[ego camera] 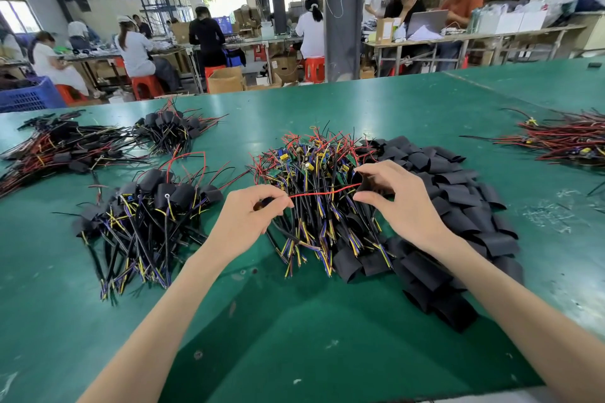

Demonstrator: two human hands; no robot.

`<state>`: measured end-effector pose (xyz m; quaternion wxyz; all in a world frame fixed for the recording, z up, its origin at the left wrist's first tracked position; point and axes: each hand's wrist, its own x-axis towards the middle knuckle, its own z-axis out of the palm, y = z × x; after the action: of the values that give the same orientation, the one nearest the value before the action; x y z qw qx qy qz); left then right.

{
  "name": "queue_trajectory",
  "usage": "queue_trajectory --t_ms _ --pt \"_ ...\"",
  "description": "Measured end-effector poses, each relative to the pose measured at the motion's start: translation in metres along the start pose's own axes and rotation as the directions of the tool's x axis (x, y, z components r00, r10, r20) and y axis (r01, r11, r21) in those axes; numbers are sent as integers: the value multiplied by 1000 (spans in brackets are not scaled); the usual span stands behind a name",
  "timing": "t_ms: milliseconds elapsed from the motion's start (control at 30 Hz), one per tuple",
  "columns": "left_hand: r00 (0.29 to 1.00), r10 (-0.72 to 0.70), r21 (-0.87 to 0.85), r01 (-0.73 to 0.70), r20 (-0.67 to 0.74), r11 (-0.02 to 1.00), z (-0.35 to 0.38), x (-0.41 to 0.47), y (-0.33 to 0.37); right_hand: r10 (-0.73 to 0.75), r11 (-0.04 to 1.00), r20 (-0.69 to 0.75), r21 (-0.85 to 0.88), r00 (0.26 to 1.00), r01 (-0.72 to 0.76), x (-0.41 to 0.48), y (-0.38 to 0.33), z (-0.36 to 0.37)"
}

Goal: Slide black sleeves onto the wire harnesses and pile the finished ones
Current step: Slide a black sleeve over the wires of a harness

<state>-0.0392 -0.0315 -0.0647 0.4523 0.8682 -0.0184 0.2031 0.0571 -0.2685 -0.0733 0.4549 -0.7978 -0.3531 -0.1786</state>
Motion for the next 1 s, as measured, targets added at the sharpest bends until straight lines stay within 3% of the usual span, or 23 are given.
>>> queue_trajectory --t_ms 200,367,467,833,1000 --pt "979 203 238 -190 -31 952 10 -4 8 -188 943 64 -268 980 199 -3 0 5" --pt "957 279 253 -290 77 923 16 -8 13 -345 837 41 -438 938 327 -7 -8 14" --pt "957 273 283 -290 99 914 18 -7 13 -374 832 66 -418 925 366 -9 -13 19" --pt "976 215 310 -195 -31 931 17 -5 12 -302 910 118 -260 946 323 -15 -20 22" --pt "981 193 242 -193 24 951 21 -7 13 -291 916 113 -254 950 311 -16 -22 23"
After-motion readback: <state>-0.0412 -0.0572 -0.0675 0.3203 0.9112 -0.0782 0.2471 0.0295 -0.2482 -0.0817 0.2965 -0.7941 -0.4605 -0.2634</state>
